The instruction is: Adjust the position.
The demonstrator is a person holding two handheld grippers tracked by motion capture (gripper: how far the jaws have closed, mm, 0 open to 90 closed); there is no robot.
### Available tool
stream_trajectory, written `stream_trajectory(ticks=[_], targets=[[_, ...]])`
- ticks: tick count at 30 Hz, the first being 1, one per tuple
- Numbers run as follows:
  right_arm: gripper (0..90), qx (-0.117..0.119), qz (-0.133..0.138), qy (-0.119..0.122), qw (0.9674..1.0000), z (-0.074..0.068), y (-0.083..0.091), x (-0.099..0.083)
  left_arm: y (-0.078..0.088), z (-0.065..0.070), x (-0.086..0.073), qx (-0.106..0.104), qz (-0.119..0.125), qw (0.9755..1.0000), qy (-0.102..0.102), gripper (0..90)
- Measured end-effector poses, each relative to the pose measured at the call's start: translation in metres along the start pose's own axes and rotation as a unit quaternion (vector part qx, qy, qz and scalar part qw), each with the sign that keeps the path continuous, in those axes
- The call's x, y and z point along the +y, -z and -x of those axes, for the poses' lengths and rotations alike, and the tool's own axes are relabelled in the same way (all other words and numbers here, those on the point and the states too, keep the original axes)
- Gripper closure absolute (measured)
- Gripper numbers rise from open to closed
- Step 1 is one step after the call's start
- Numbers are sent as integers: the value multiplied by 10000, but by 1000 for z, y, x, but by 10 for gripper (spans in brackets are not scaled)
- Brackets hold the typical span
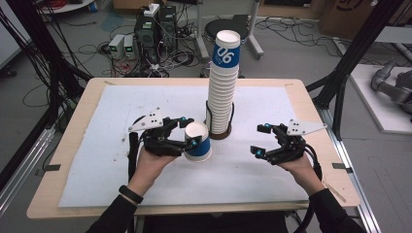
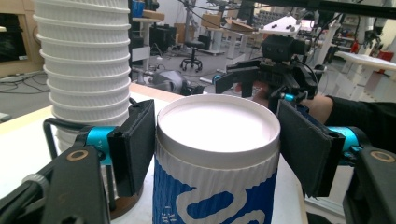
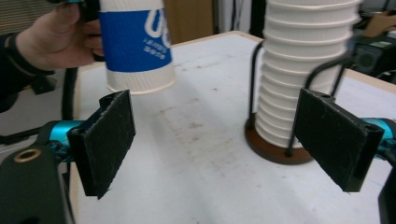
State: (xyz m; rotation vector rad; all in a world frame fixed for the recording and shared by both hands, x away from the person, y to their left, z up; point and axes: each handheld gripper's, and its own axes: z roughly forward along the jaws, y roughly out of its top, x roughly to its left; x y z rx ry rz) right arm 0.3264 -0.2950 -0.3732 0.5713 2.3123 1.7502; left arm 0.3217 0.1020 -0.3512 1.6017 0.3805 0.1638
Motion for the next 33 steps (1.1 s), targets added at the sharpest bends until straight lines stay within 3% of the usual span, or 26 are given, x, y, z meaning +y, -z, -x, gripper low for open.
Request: stream_trajectory(ticks=[8, 15, 33], targets=[[136, 477, -198, 90, 9986, -10, -23, 1, -8, 7, -1, -142, 27, 9999, 37, 305], [135, 612, -177, 220, 9977, -20, -37, 4, -18, 14, -1, -241, 17, 9997, 41, 305], [135, 1007, -365, 202, 9940, -34, -62, 2, -41, 25, -4, -444, -47, 9990, -42, 305]])
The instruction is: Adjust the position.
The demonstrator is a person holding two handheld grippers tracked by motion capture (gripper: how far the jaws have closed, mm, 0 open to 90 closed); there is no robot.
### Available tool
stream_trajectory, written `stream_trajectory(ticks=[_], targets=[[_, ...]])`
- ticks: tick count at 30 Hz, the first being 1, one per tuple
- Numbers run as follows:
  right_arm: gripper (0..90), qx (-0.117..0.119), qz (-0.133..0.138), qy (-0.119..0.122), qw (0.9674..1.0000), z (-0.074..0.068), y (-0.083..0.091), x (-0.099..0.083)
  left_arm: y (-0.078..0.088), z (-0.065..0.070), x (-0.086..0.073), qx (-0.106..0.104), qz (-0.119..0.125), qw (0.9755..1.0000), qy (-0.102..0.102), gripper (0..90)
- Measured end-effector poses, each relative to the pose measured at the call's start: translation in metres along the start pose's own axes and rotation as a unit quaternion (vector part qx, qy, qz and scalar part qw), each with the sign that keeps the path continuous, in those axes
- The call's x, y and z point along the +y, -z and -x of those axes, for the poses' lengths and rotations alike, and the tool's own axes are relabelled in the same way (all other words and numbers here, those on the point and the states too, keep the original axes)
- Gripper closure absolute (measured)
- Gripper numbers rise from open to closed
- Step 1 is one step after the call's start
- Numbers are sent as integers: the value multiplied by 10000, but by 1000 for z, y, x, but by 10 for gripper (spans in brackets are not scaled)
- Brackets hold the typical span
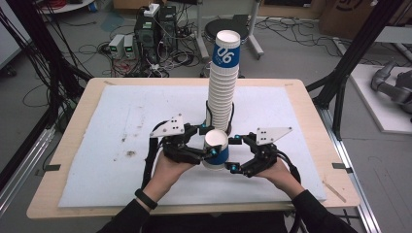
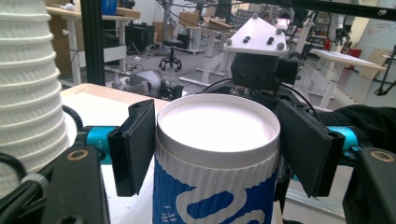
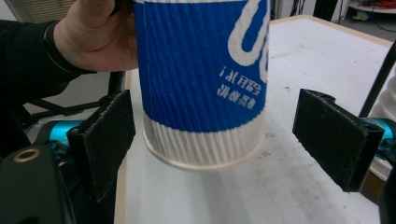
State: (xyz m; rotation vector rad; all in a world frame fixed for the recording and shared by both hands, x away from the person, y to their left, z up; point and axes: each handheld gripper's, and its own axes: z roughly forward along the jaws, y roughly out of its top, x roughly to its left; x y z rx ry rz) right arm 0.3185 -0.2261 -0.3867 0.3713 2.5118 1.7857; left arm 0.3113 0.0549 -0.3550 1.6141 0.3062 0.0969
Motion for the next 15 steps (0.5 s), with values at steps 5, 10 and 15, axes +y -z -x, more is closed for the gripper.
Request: stream_trajectory(ticks=[5, 10, 15], targets=[[135, 93, -73, -70, 9999, -3, -6, -1, -7, 3, -1, -78, 41, 10000, 18, 305], [135, 125, -132, -59, 9998, -5, -10, -1, -12, 6, -4, -126, 48, 9999, -13, 306], [137, 180, -258, -89, 9995, -4, -15, -3, -12, 6, -5, -138, 80, 9999, -3, 306]])
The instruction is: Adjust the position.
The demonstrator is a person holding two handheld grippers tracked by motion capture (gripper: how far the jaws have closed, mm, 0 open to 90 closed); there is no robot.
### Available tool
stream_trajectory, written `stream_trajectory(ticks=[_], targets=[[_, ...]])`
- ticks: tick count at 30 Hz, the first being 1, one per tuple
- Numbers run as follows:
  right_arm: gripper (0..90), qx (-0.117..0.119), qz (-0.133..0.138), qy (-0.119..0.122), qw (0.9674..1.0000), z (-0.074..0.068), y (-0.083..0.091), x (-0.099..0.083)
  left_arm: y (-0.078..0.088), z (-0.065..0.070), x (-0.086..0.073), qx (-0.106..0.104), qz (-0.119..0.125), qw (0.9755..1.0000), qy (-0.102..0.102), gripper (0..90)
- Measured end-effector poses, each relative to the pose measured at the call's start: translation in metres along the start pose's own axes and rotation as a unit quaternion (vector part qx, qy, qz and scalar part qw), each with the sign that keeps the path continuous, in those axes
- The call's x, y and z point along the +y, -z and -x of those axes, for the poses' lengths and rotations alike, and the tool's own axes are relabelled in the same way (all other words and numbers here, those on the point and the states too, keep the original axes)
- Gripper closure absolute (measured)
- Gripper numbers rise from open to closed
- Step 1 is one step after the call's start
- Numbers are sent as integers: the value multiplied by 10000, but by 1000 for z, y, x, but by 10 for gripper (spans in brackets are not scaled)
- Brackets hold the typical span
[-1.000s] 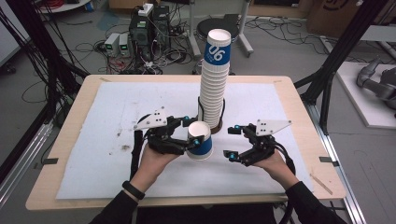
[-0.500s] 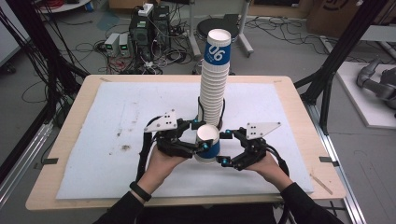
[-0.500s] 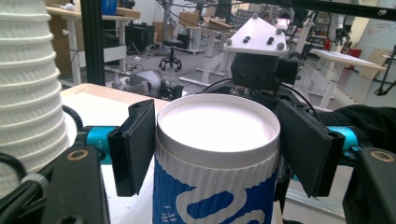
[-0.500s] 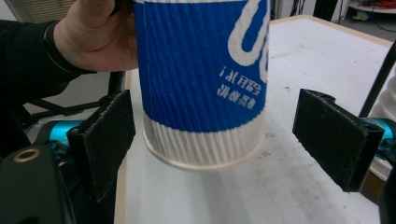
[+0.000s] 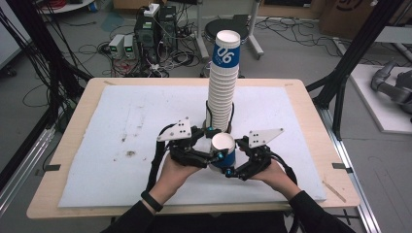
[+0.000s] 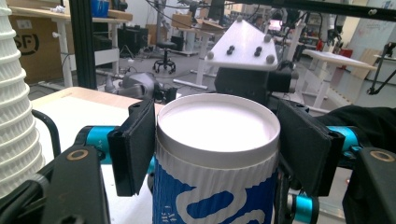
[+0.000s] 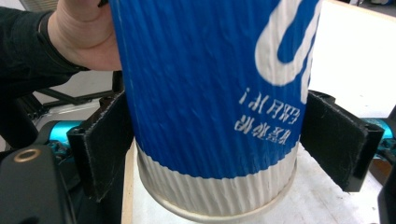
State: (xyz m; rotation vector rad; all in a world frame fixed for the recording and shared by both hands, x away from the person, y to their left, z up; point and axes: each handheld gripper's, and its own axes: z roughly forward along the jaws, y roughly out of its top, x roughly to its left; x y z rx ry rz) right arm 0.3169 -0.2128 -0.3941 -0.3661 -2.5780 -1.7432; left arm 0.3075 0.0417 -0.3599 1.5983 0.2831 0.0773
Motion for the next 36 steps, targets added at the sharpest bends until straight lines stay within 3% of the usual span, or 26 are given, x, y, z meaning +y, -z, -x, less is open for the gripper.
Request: stream_trajectory(ticks=[9, 12, 15, 19, 24, 27, 31, 36], targets=[[215, 0, -125, 148, 9998, 0, 0, 0, 1, -1, -1, -27, -124, 9999, 0, 303], [230, 16, -191, 190, 9996, 0, 0, -1, 2, -2, 2, -104, -359, 9993, 4, 294], [235, 24, -234, 245, 9994, -1, 1, 0, 3, -2, 8, -183, -800, 9966, -15, 270], [235, 62, -532, 304, 9981, -2, -1, 0, 4, 0, 14, -193, -1312, 9911, -94, 255], [235, 66, -999, 457, 9939, -5, -7, 1, -1, 6, 20, -110, -2084, 9769, -454, 253], [235, 100, -1106, 515, 9925, -8, -10, 2, -4, 8, 19, -110, -2275, 9723, -523, 283], [204, 48, -1145, 563, 9918, -9, -10, 2, -3, 6, 18, -175, -2225, 9734, -512, 293], [177, 54, -599, 193, 9980, -4, -1, 4, 10, -1, 19, -250, -1548, 9870, -359, 296]])
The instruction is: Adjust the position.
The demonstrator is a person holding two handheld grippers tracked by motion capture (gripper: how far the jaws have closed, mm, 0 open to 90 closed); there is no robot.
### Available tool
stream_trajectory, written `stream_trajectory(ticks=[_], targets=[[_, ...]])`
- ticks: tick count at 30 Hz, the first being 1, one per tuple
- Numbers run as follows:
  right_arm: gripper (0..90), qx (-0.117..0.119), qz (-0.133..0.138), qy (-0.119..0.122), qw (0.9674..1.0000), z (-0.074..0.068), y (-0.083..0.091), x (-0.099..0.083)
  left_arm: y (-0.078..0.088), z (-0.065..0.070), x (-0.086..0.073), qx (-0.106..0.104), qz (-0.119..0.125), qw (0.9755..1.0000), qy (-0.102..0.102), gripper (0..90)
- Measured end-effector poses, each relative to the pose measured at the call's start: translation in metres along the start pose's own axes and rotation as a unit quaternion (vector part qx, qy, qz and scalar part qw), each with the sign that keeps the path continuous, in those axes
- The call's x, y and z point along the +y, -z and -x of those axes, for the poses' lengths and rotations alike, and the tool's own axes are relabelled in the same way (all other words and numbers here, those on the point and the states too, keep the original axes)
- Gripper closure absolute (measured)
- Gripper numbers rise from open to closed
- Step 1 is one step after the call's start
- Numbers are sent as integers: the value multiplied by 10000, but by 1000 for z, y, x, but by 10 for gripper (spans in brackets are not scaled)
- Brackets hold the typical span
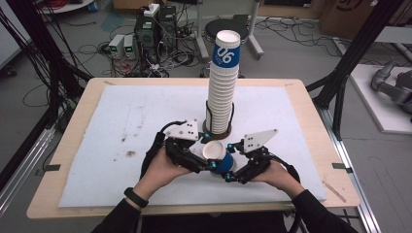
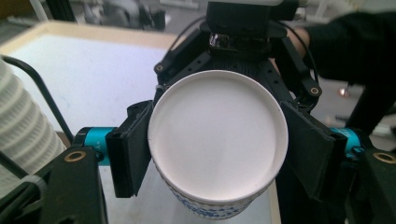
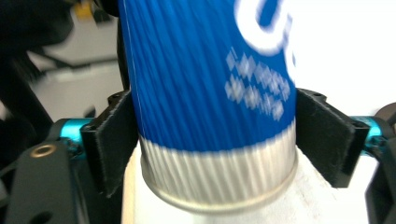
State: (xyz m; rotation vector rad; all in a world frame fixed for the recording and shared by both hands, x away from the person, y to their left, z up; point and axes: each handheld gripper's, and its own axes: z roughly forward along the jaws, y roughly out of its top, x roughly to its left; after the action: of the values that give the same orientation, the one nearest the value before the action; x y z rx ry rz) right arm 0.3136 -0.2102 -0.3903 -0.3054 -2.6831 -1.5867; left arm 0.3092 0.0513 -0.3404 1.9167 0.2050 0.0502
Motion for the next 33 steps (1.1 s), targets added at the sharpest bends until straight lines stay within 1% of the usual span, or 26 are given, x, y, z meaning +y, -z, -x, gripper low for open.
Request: stream_trajectory(ticks=[1, 2, 3, 4, 5, 6, 8, 9, 10, 12, 13, 14, 16, 17, 18, 20, 21, 24, 25, 27, 28, 30, 31, 32, 33], targets=[[176, 51, 136, -70, 9999, 1, 3, 0, 2, -1, -1, 0, 112, 9999, 37, 297], [175, 69, 244, -82, 9996, 2, 6, 0, 4, -2, -1, -34, 299, 9995, 118, 298], [173, 73, 425, -116, 9990, 3, 10, 0, 6, -3, -2, -30, 449, 9989, 139, 298], [158, 58, 566, -151, 9983, 3, 13, 0, 7, -2, -2, -3, 535, 9985, 146, 298], [139, 67, 625, -212, 9978, 3, 15, 0, 9, -2, -2, 34, 665, 9977, 159, 298], [138, 50, 699, -226, 9973, 4, 16, 0, 11, -3, -2, 48, 761, 9970, 145, 298], [138, -8, 787, -245, 9966, 5, 19, 0, 15, -3, -2, 86, 952, 9953, 182, 299], [138, 7, 805, -297, 9963, 4, 19, 0, 17, -4, -2, 70, 1063, 9940, 228, 299], [138, 22, 845, -310, 9959, 5, 19, 0, 18, -5, -3, 44, 1201, 9924, 281, 299], [138, 7, 979, -333, 9946, 4, 18, 0, 18, -5, -4, 10, 1314, 9907, 348, 299], [138, 78, 1005, -346, 9943, 4, 17, 1, 18, -5, -4, -6, 1324, 9906, 332, 300], [137, 74, 1014, -373, 9941, 3, 17, 1, 17, -4, -4, -5, 1338, 9905, 319, 299], [139, 96, 1076, -349, 9935, 3, 17, 2, 16, -4, -4, -34, 1390, 9898, 321, 299], [140, 107, 1090, -373, 9933, 3, 17, 2, 15, -3, -4, -40, 1384, 9899, 301, 299], [149, 114, 1071, -378, 9935, 4, 16, 2, 14, -3, -5, -42, 1390, 9899, 283, 299], [164, 211, 1008, -400, 9939, 4, 15, 1, 13, -3, -6, -56, 1387, 9899, 285, 299], [172, 230, 969, -372, 9943, 4, 14, 1, 13, -3, -6, -64, 1373, 9901, 295, 299], [192, 172, 928, -267, 9952, 5, 16, 0, 13, -4, -7, -46, 1311, 9908, 317, 298], [197, 168, 912, -270, 9953, 5, 16, 0, 13, -3, -7, -43, 1293, 9911, 321, 298], [201, 125, 876, -202, 9959, 5, 17, 0, 12, -4, -6, -48, 1170, 9926, 323, 296], [202, 129, 848, -187, 9961, 5, 17, -1, 12, -4, -6, -65, 1068, 9937, 330, 294], [213, 113, 752, -160, 9970, 6, 17, -1, 13, -4, -5, -17, 875, 9957, 319, 288], [213, 77, 662, -173, 9976, 5, 18, -1, 13, -5, -4, -6, 775, 9966, 289, 282], [213, 38, 615, -95, 9981, 6, 18, -1, 14, -4, -4, 4, 717, 9969, 318, 277], [214, 12, 552, -66, 9985, 6, 18, -1, 14, -4, -3, -22, 626, 9975, 317, 275]])
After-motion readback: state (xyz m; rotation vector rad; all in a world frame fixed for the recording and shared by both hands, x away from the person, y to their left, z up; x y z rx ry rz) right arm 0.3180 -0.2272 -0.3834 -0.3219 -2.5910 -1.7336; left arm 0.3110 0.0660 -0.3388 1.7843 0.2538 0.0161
